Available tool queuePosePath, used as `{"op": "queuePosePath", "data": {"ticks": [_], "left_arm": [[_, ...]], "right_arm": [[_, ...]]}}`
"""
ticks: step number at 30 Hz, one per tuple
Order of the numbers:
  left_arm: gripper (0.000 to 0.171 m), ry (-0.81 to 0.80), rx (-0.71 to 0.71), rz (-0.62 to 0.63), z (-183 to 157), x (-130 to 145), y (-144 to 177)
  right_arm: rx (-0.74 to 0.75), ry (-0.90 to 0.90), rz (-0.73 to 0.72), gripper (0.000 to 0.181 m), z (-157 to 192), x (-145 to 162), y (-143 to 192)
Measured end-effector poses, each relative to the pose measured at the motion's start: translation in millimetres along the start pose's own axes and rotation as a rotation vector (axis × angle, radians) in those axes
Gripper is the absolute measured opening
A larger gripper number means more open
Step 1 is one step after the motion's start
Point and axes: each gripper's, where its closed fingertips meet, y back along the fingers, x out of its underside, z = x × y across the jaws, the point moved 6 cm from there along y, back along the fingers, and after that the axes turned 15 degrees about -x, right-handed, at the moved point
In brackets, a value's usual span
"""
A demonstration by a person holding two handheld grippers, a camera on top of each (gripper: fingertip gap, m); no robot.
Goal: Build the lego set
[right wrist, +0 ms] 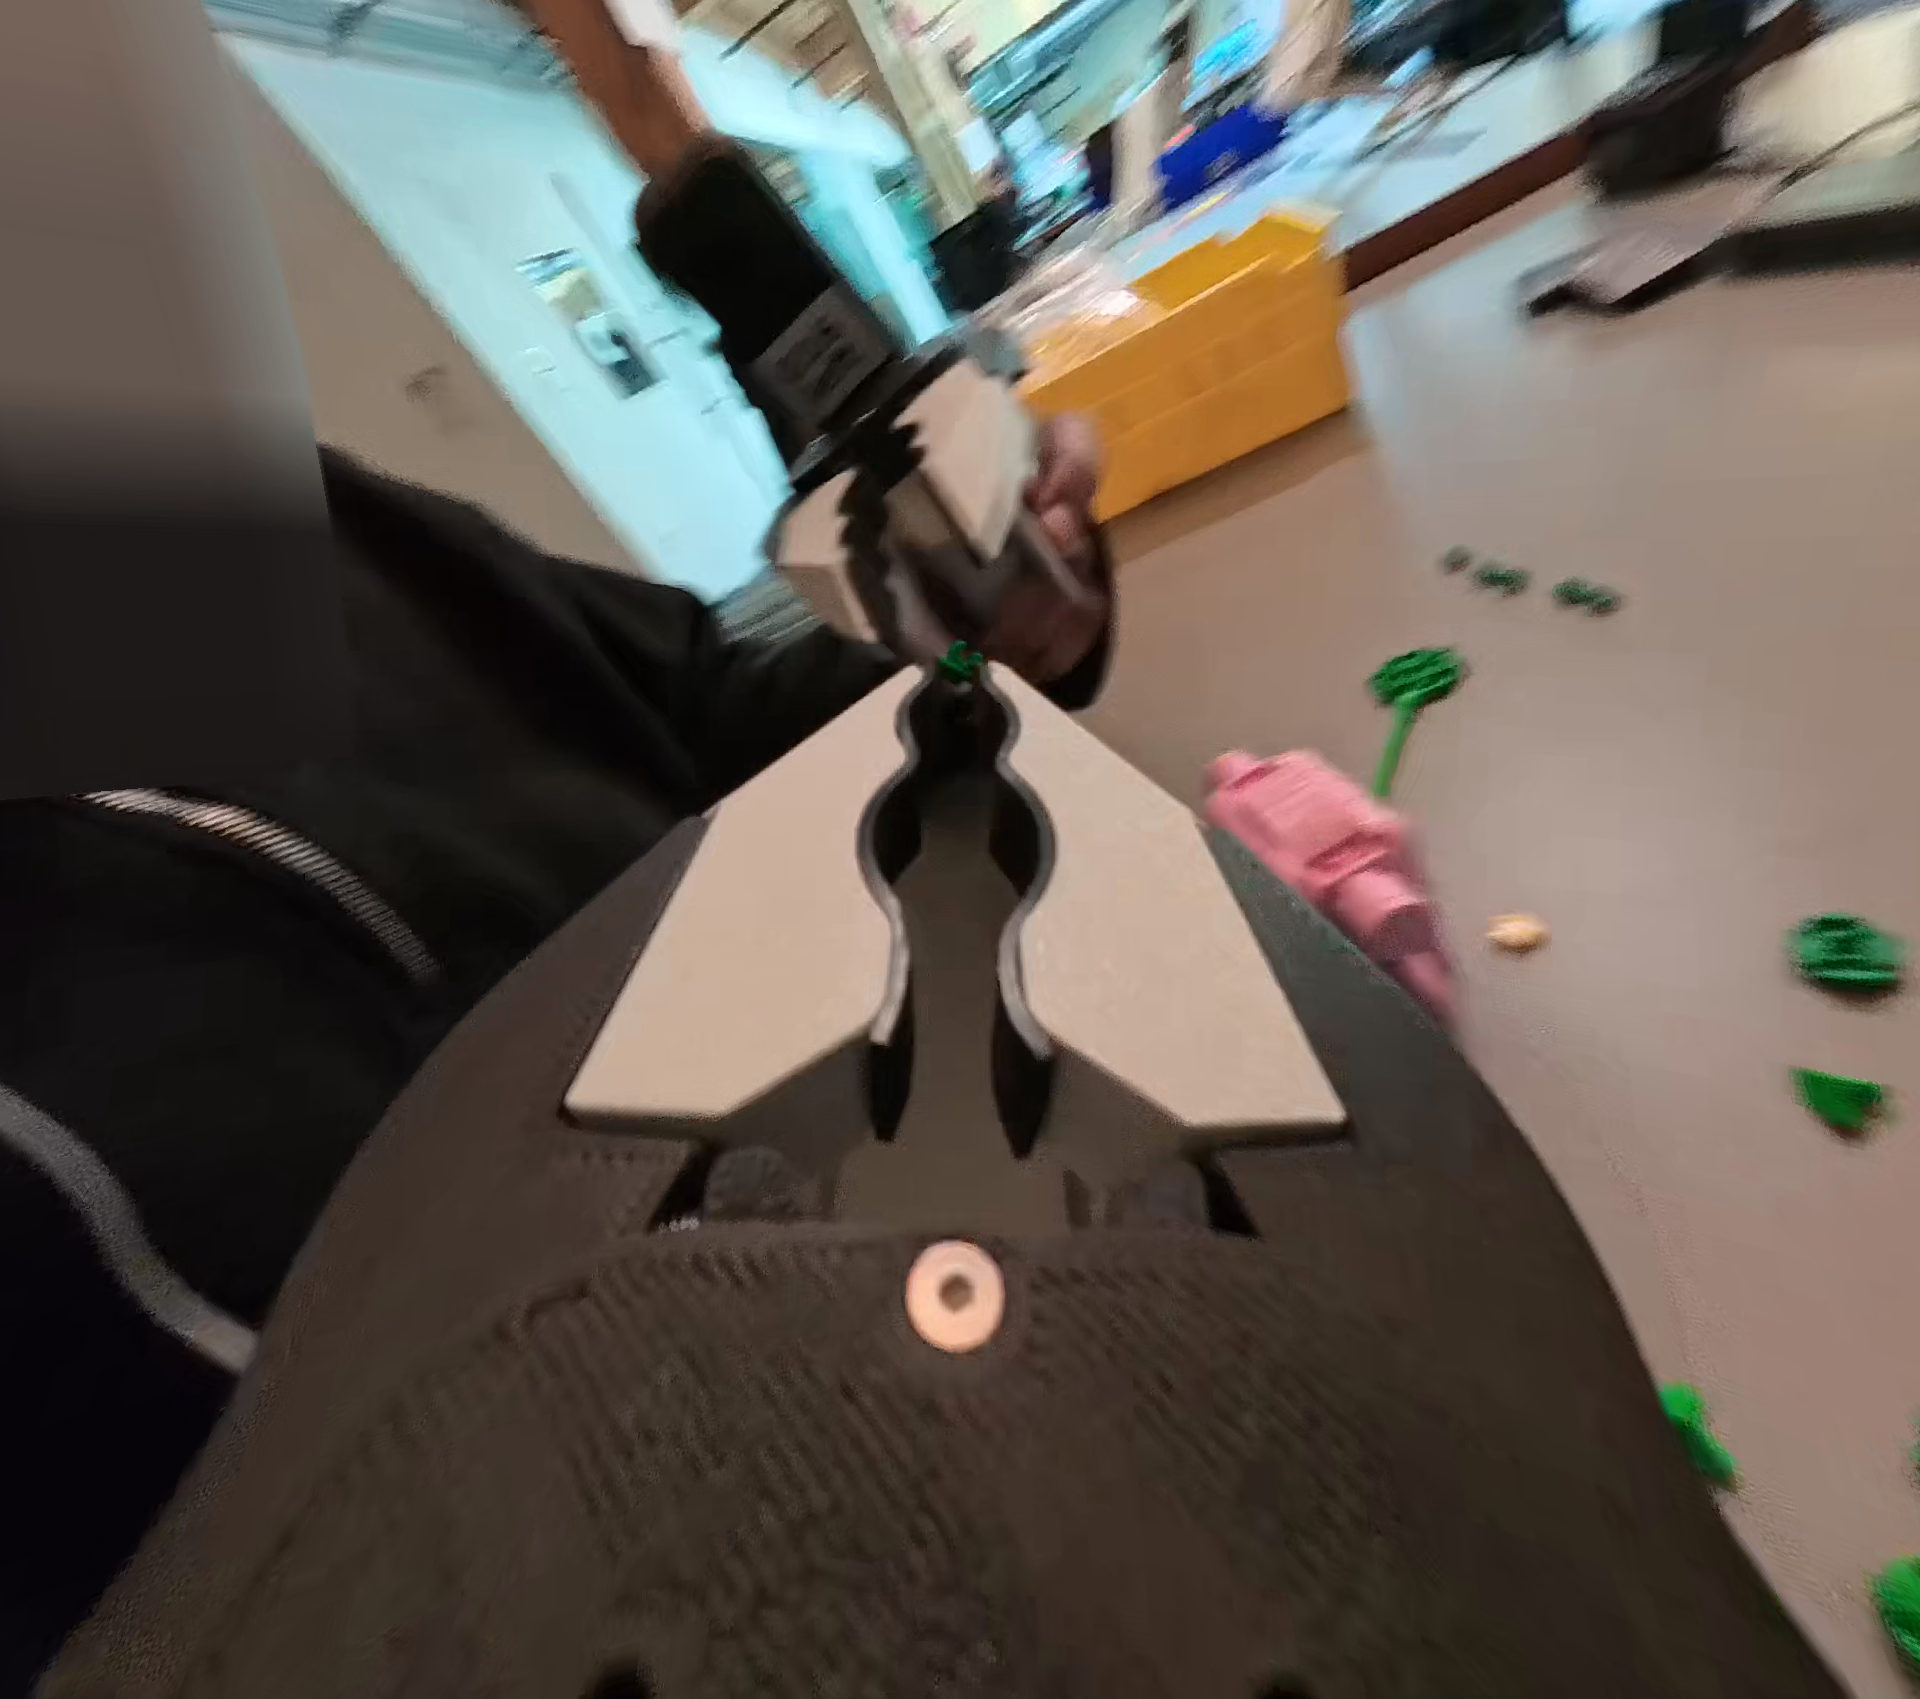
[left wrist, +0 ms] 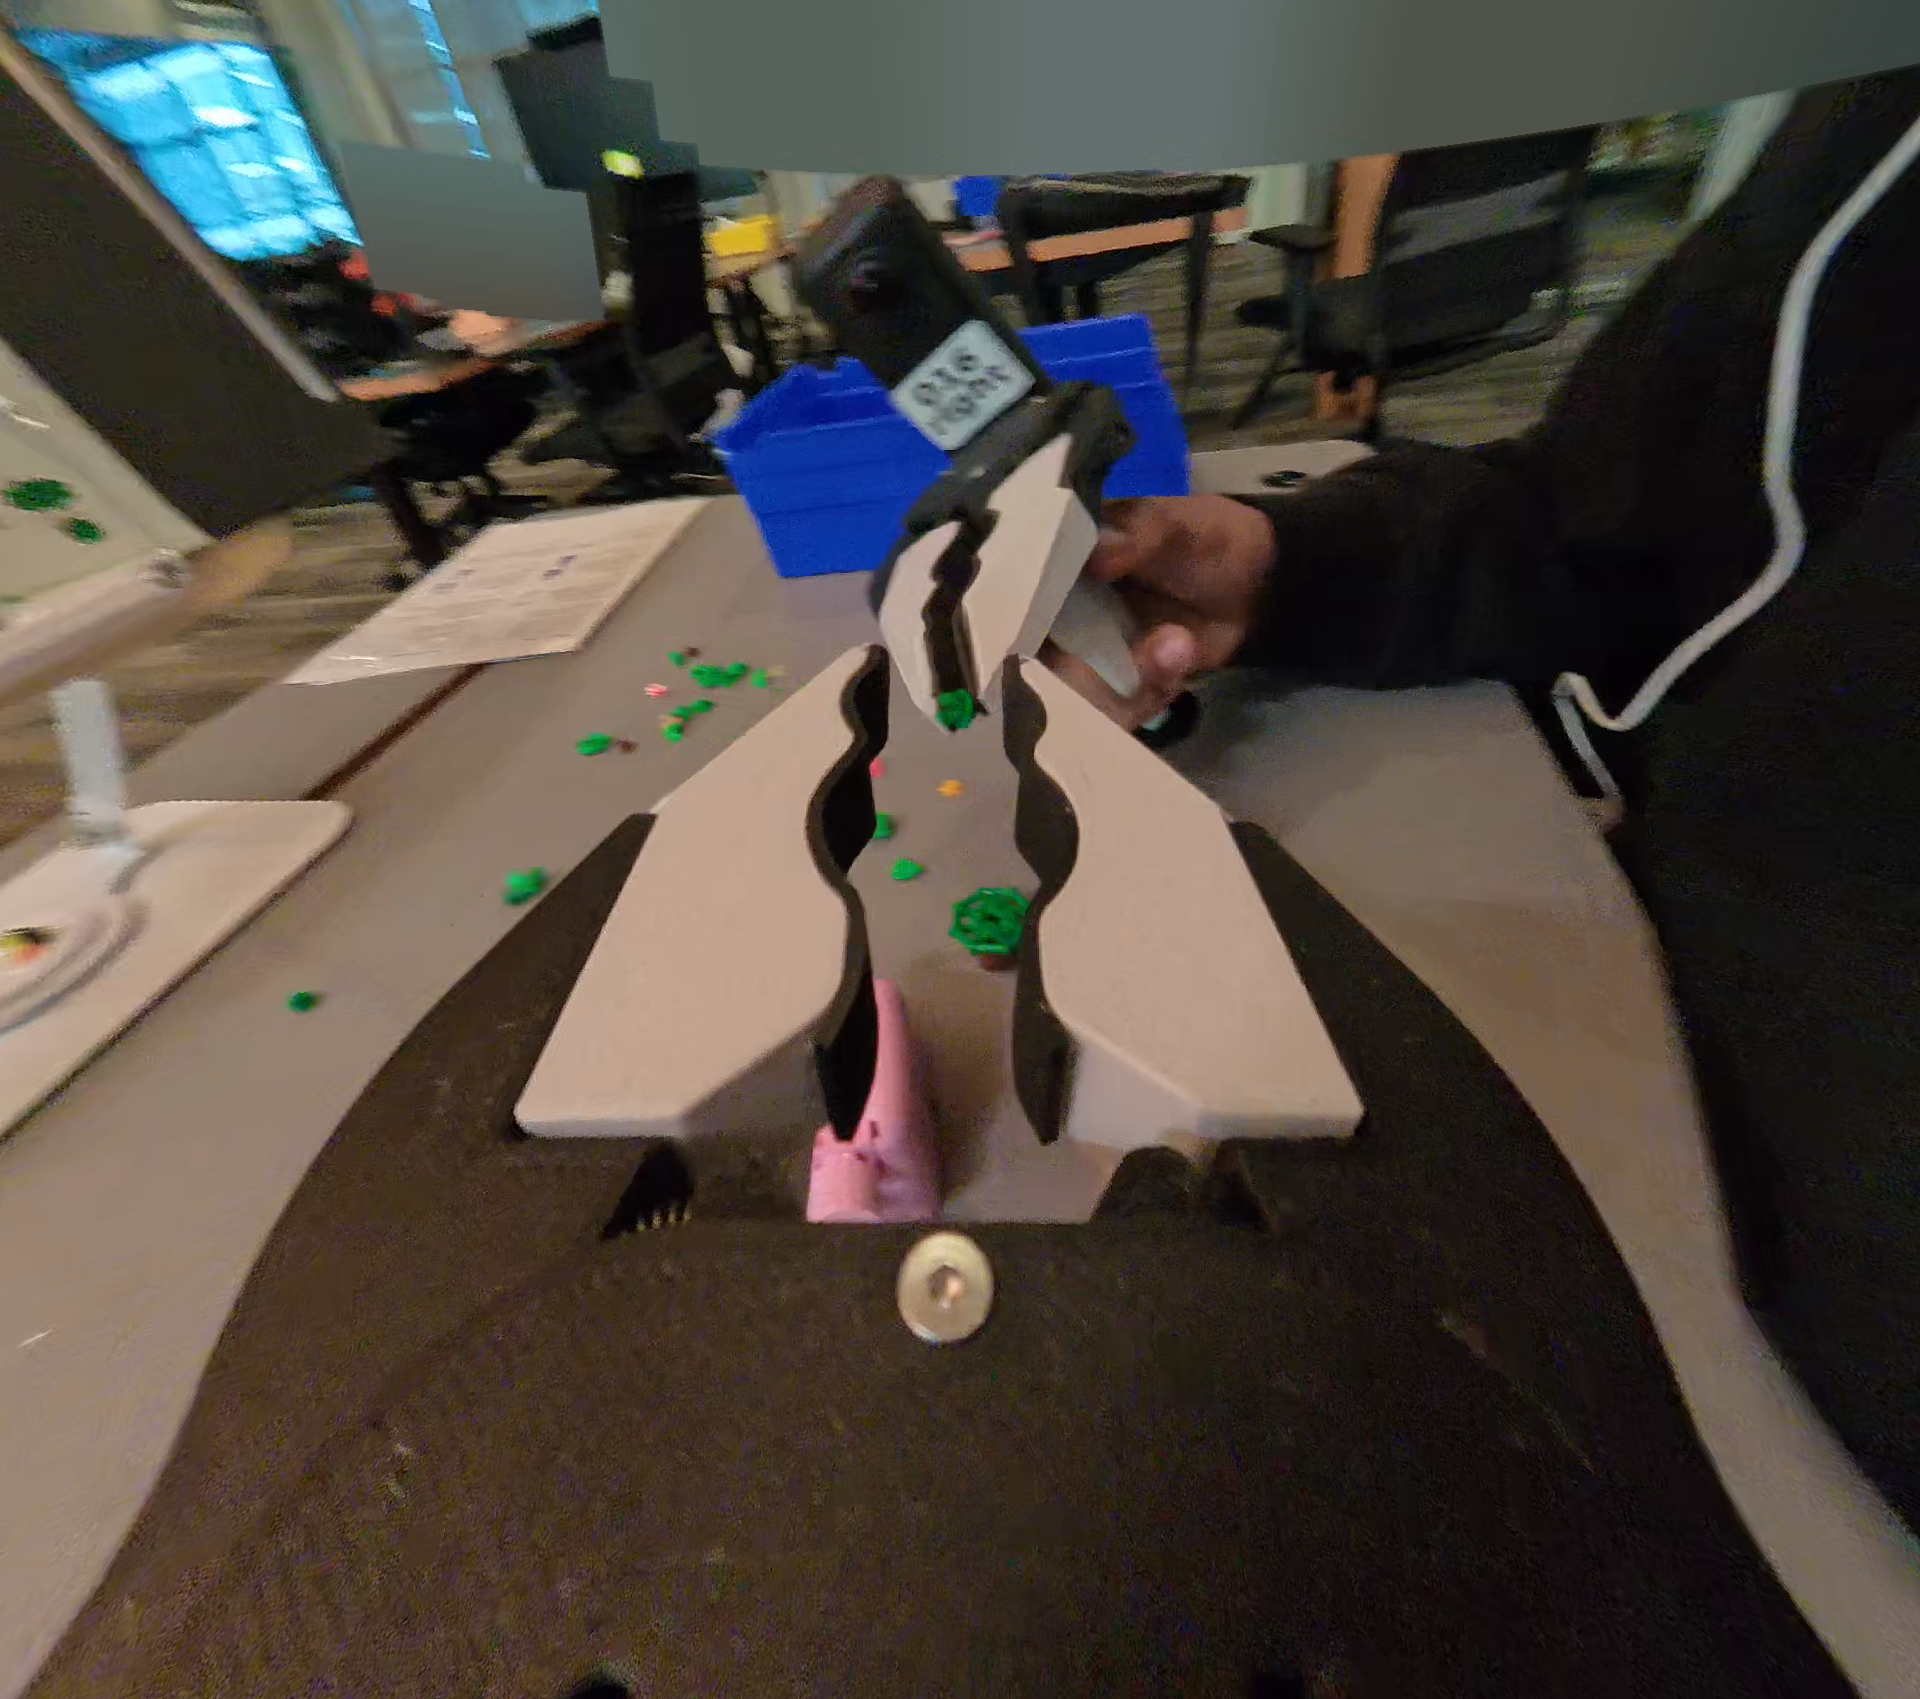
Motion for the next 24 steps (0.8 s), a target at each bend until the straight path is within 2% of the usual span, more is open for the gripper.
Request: {"op": "queuePosePath", "data": {"ticks": [3, 9, 16, 24], "left_arm": [[0.017, 0.06, 0.138, 0.056, -2, 9, 2], [0.013, 0.328, 0.435, 0.104, -6, 12, 6], [0.003, 0.254, 0.457, 0.13, -19, 14, 5], [0.005, 0.249, 0.489, 0.138, -24, 14, 5]], "right_arm": [[-0.155, -0.16, 0.039, 0.004, 4, 10, -1], [-0.314, -0.266, 0.03, 0.004, 11, 16, -3], [-0.356, -0.293, 0.079, 0.004, 16, 22, -12], [-0.357, -0.327, 0.072, 0.004, 13, 23, -13]]}}
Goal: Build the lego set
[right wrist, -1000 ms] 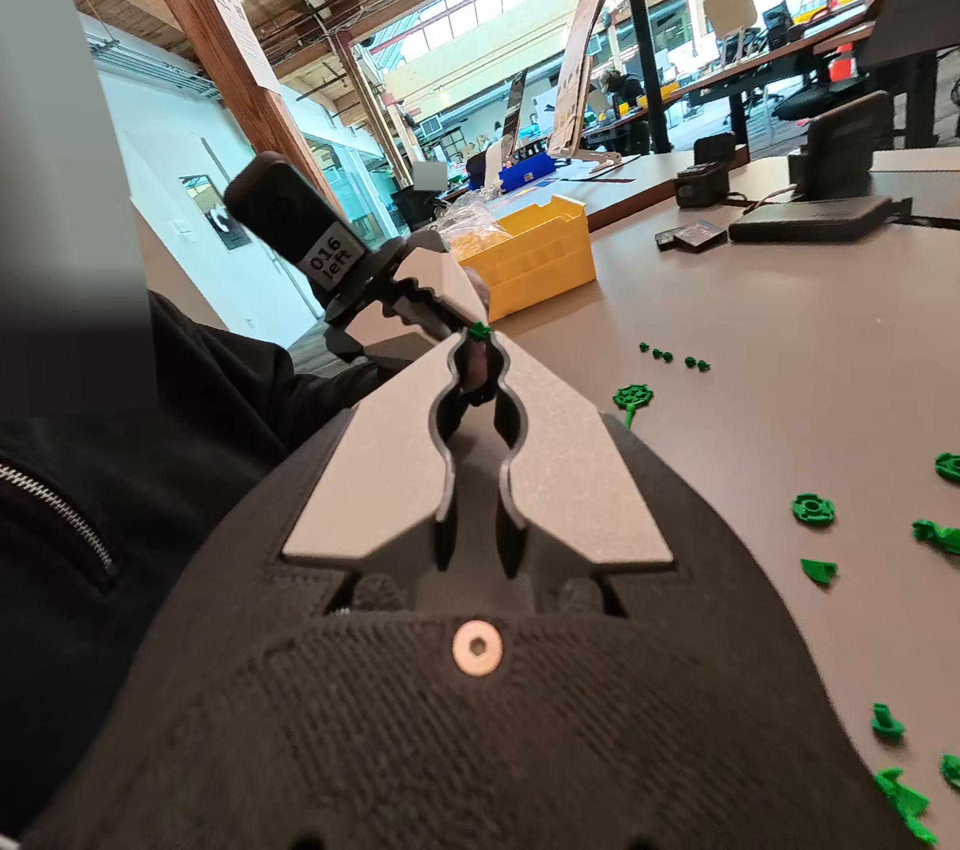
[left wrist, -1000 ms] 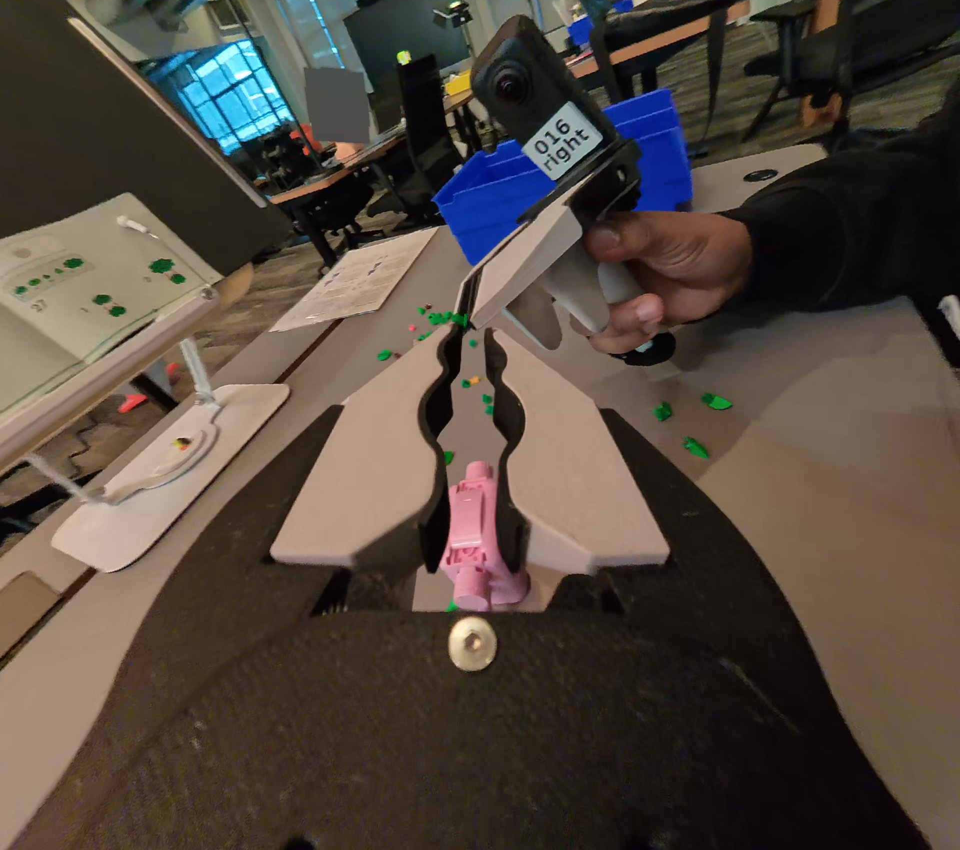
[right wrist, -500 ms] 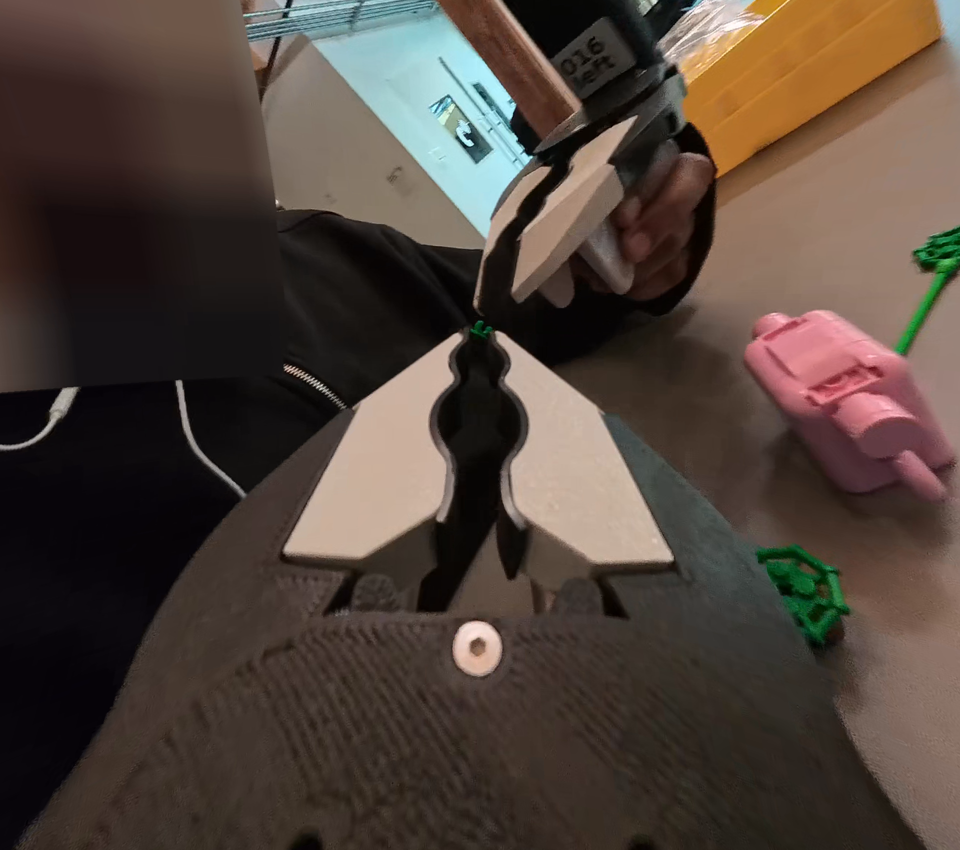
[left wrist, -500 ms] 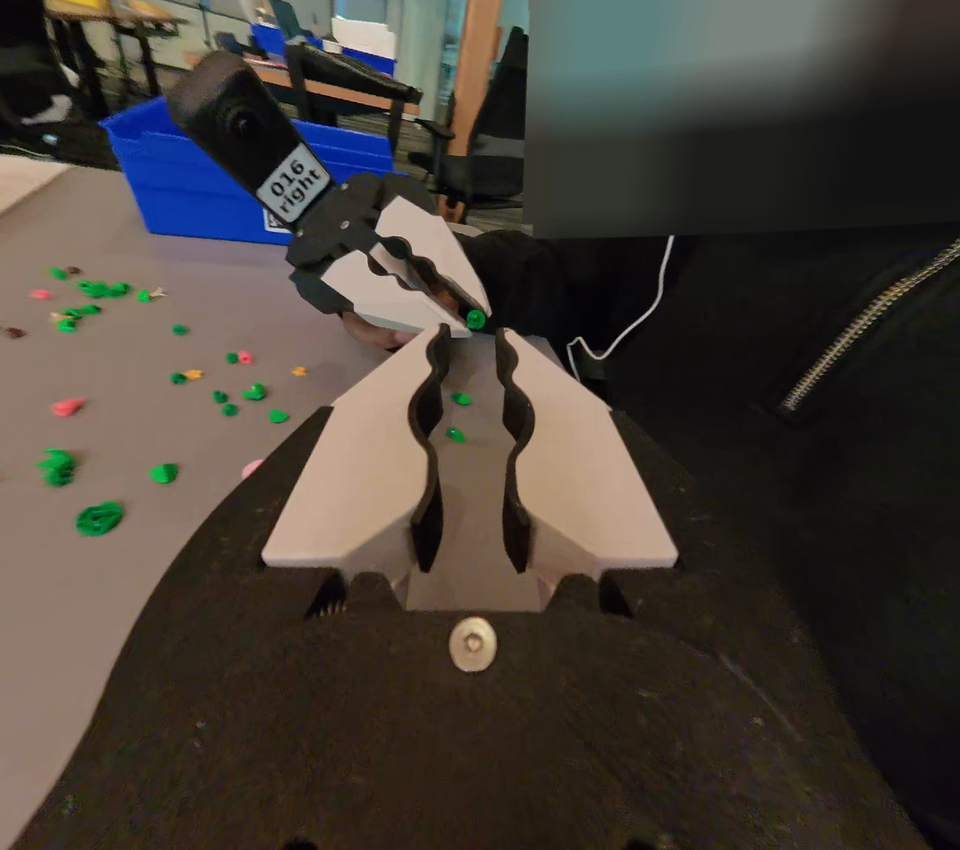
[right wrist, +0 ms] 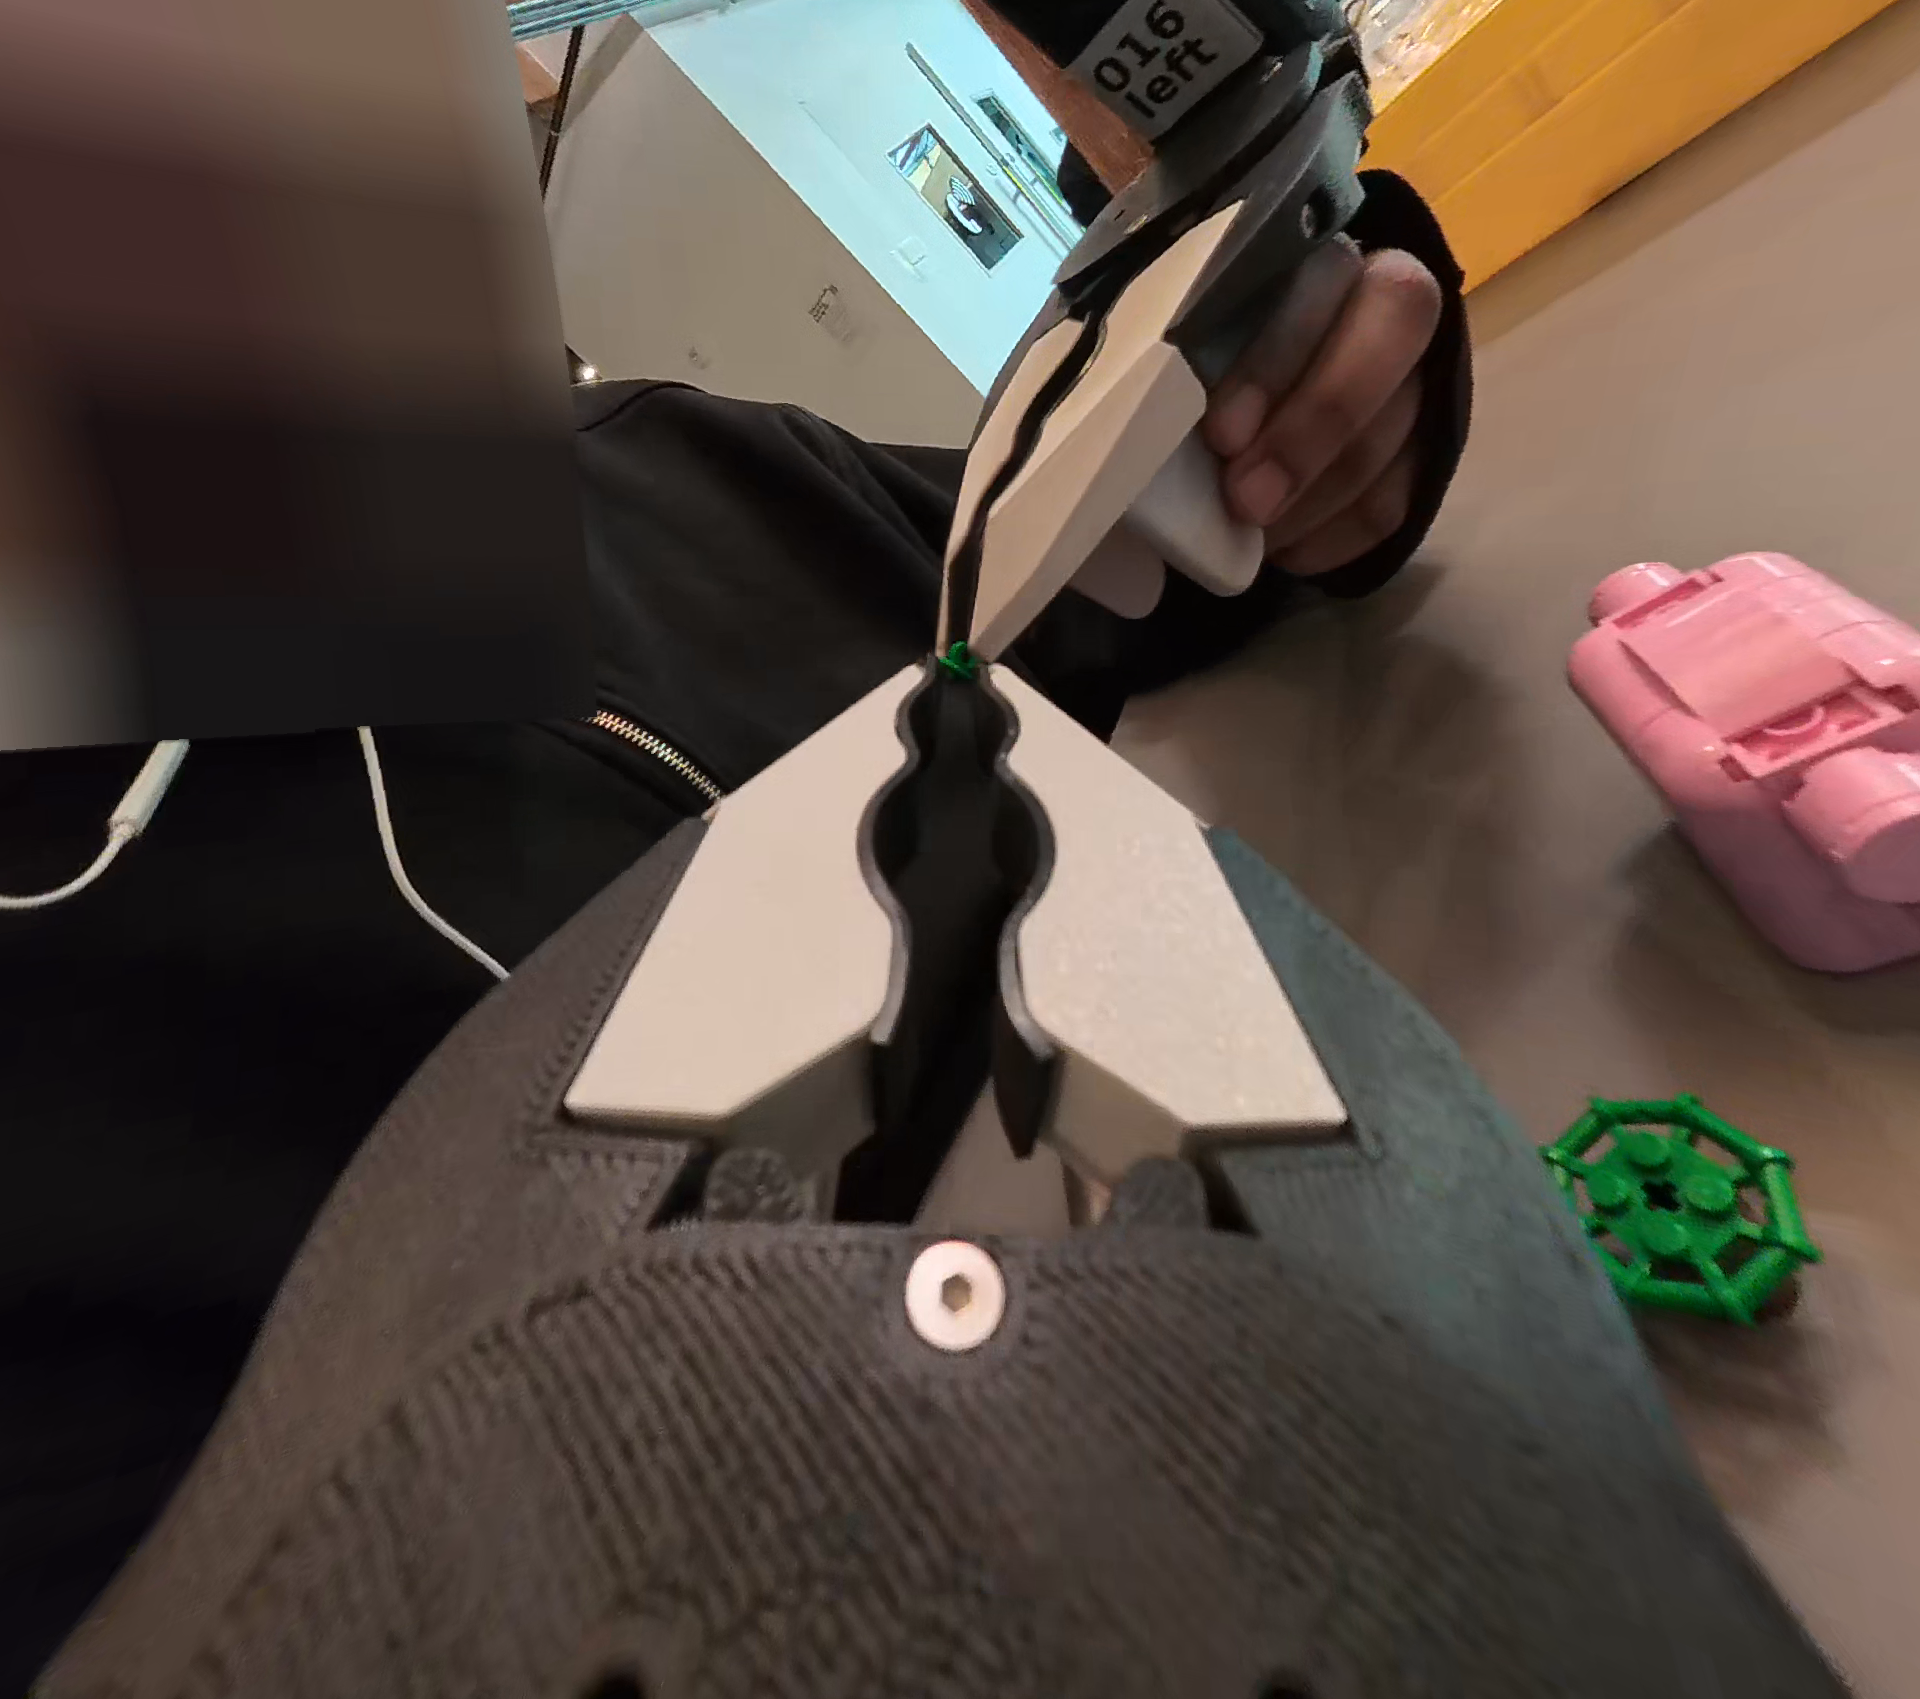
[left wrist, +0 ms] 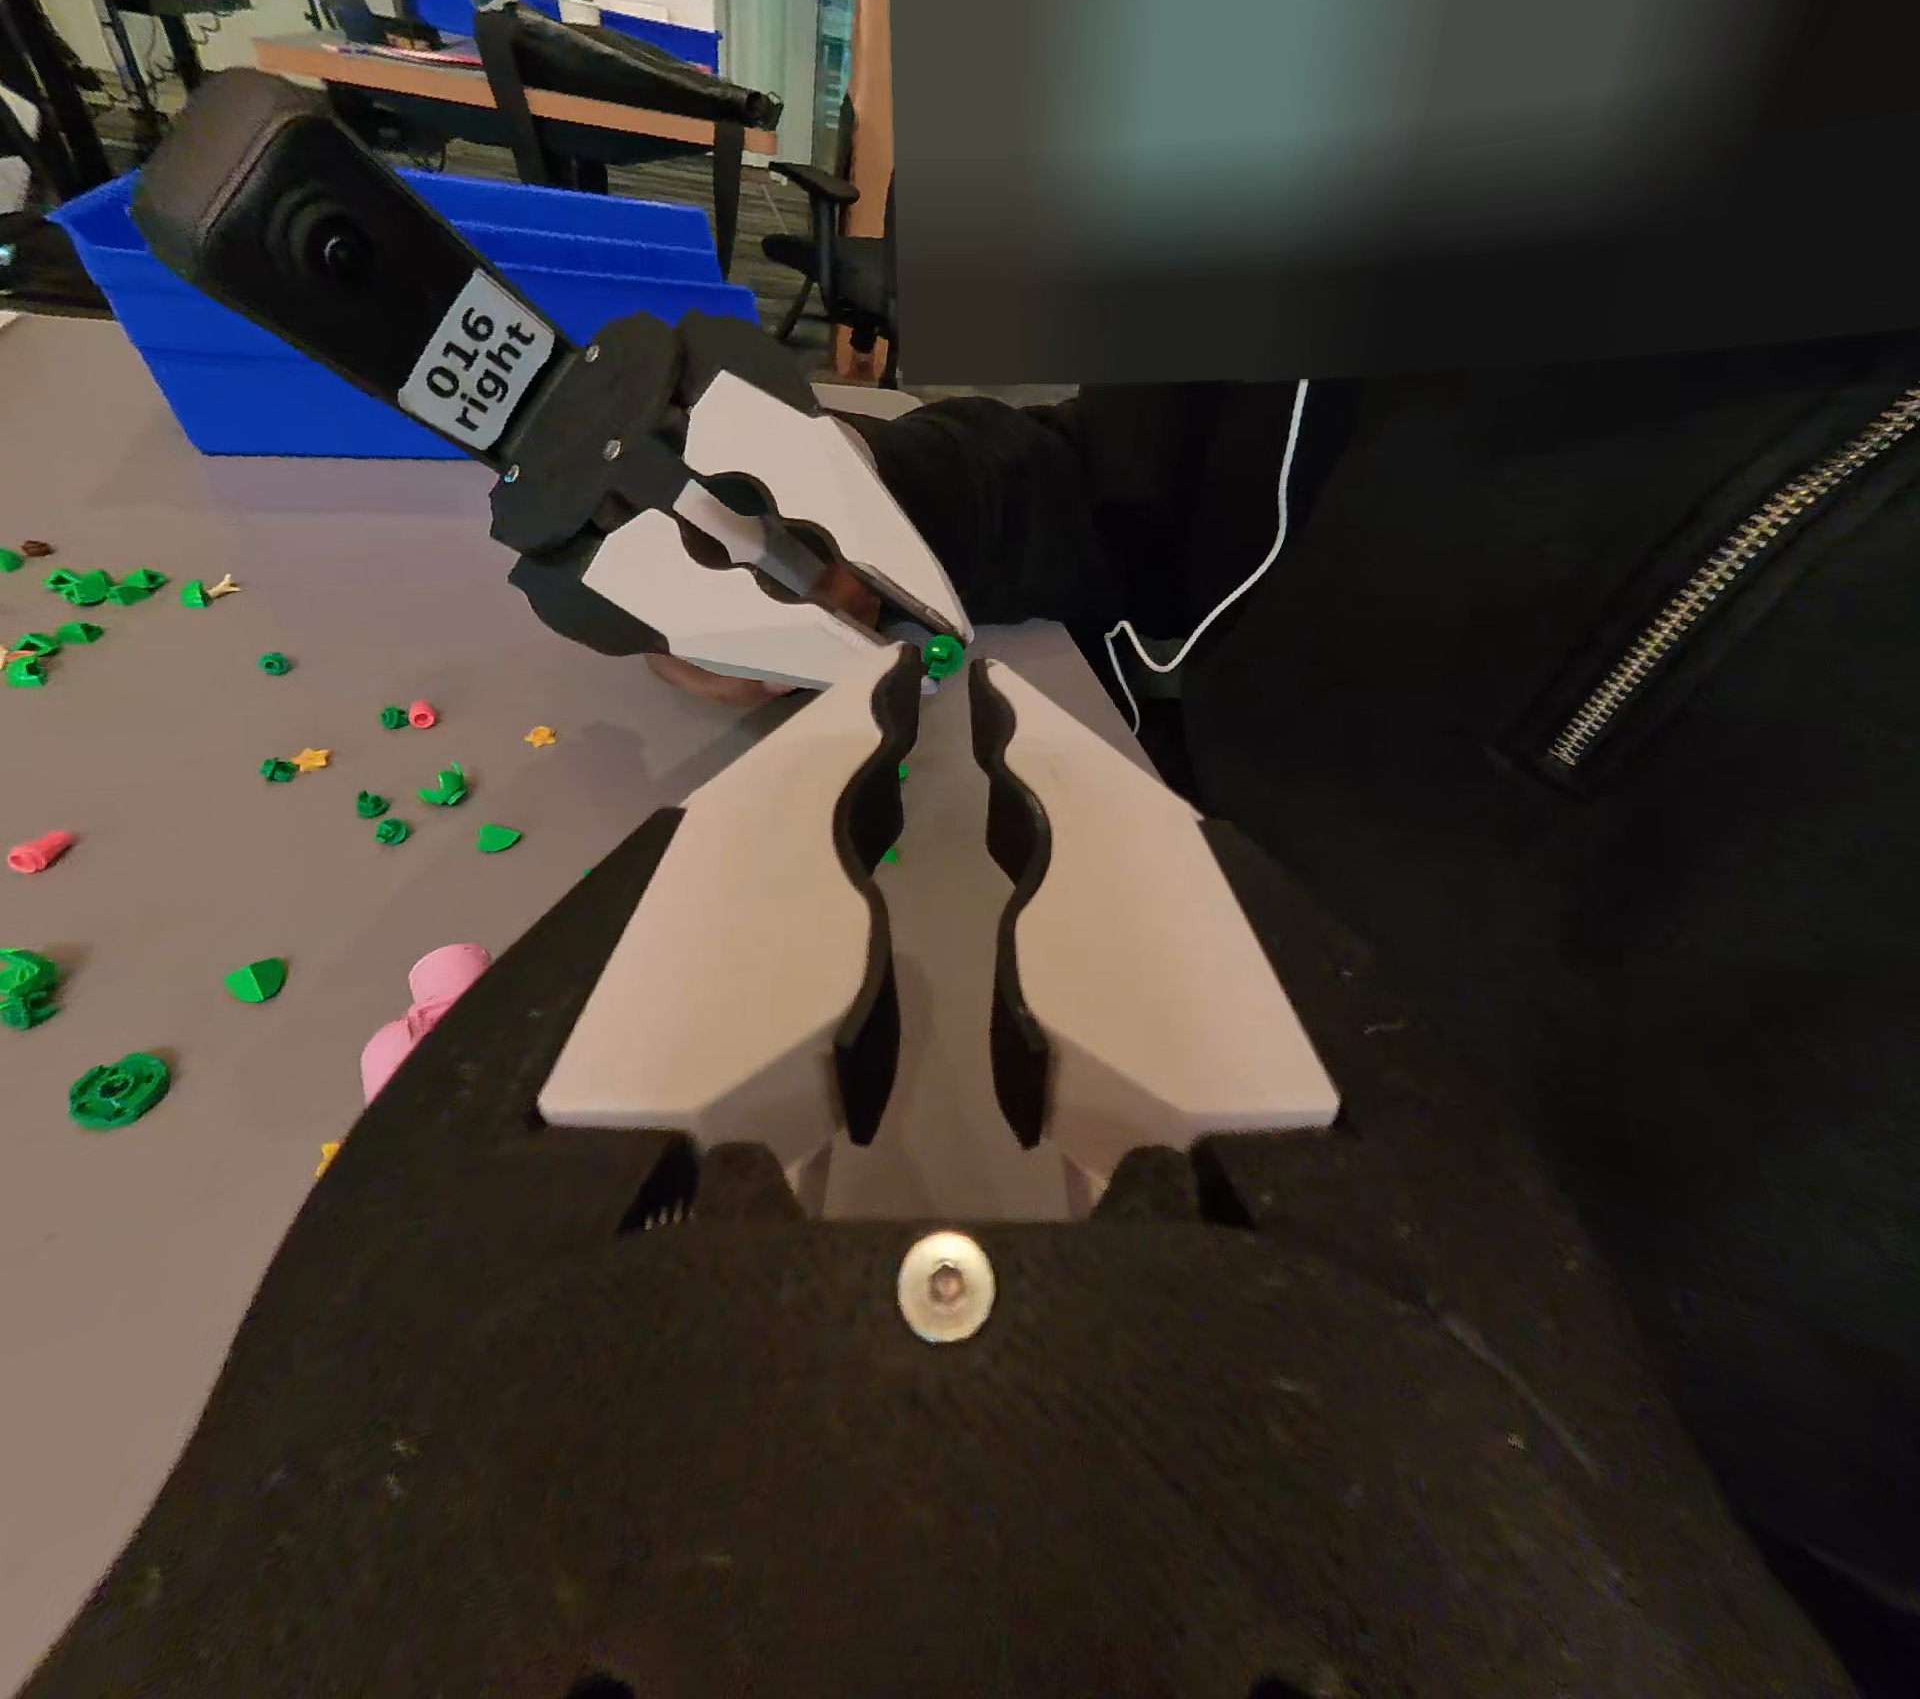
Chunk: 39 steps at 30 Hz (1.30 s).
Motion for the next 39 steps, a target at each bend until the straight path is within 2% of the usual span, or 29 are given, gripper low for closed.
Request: {"op": "queuePosePath", "data": {"ticks": [12, 16, 18, 19, 21, 23, 26, 31, 39], "left_arm": [[0.0, -0.011, -0.033, 0.004, 2, -1, 1], [0.0, 0.031, -0.089, -0.019, 12, -3, 5], [0.0, 0.091, -0.132, -0.026, 21, -4, 7], [0.0, 0.142, -0.161, -0.025, 28, -3, 8], [0.0, 0.303, -0.227, 0.02, 47, 6, 7], [0.0, 0.48, -0.201, 0.021, 58, 14, 8], [0.0, 0.655, -0.127, -0.06, 64, 13, 14], [0.0, 0.754, -0.058, -0.055, 65, 17, 13], [0.0, 0.801, 0.041, -0.027, 56, 18, 3]], "right_arm": [[0.01, -0.004, -0.024, 0.005, -5, -2, 1], [0.117, 0.065, -0.086, 0.025, -12, -11, 10], [0.26, 0.23, -0.075, 0.031, -14, -18, 18], [0.362, 0.372, -0.036, 0.034, -13, -22, 20], [0.587, 0.697, 0.129, 0.042, -9, -23, 23], [0.791, 0.953, 0.348, 0.034, -11, -16, 23], [0.951, 1.225, 0.508, 0.023, -13, -7, 16], [0.999, 1.303, 0.531, 0.021, -11, -6, 7], [0.998, 1.363, 0.568, 0.016, -6, -5, 8]]}}
